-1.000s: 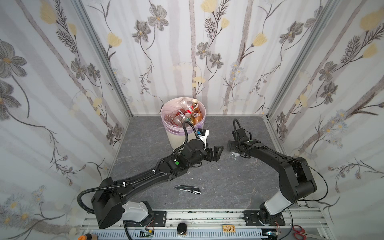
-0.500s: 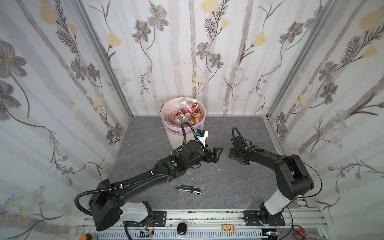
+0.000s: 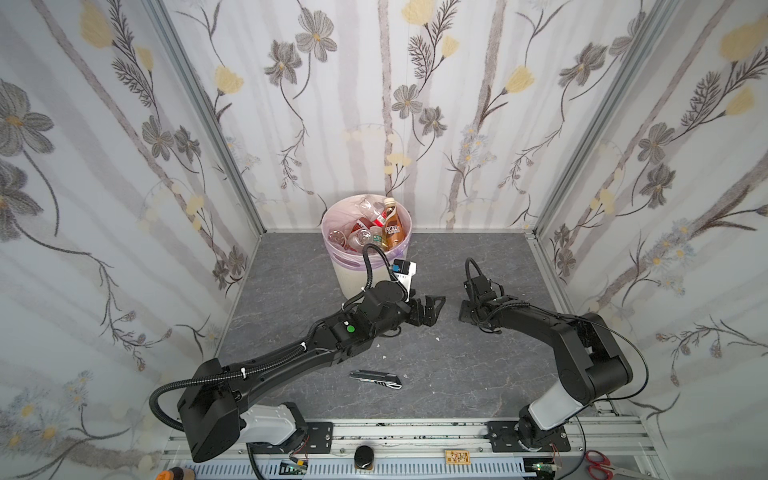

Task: Throw the plastic bottles in the bin
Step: 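Close the right gripper around the Pepsi bottle's middle and lift it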

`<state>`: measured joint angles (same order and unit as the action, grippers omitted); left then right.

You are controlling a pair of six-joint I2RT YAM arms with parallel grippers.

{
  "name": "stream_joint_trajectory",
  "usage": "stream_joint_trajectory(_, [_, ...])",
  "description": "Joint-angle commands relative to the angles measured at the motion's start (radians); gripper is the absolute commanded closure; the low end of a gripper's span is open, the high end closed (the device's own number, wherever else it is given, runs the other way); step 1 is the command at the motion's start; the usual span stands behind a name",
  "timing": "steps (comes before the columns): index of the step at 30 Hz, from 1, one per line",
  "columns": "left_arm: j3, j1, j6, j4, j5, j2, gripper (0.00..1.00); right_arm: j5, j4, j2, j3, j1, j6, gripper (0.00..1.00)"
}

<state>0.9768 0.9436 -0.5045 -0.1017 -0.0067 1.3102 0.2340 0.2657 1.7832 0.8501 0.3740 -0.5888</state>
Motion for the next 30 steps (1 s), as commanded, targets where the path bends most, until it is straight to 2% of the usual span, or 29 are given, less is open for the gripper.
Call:
stream_joint_trajectory(1, [0.002,-0.002,0.001,-0.034,-0.009,0.001,0.00,0.002,-0.025,-0.010,-0.003,0.003,0.011,0.37])
stream_joint_trajectory(11, [0.008,-0.005,0.002,-0.034,-0.011,0.014,0.00,-0.013,-0.001,-0.053,-0.031,0.055,0.011,0.40])
stream_joint_trajectory(16, [0.010,-0.011,-0.003,-0.033,-0.013,0.023,0.00,-0.033,-0.009,-0.086,-0.069,0.115,0.001,0.40])
stream_joint_trajectory(21, [0.012,-0.061,-0.064,-0.033,0.011,0.027,0.00,-0.037,-0.070,-0.179,-0.089,0.170,0.029,0.40])
stream_joint_trajectory(27, [0.089,-0.087,-0.081,-0.029,0.070,0.059,0.00,-0.027,-0.112,-0.314,-0.106,0.175,0.087,0.40])
stream_joint_trajectory(30, [0.188,-0.094,-0.096,-0.003,0.109,0.100,0.00,-0.027,-0.121,-0.366,-0.068,0.175,0.118,0.40])
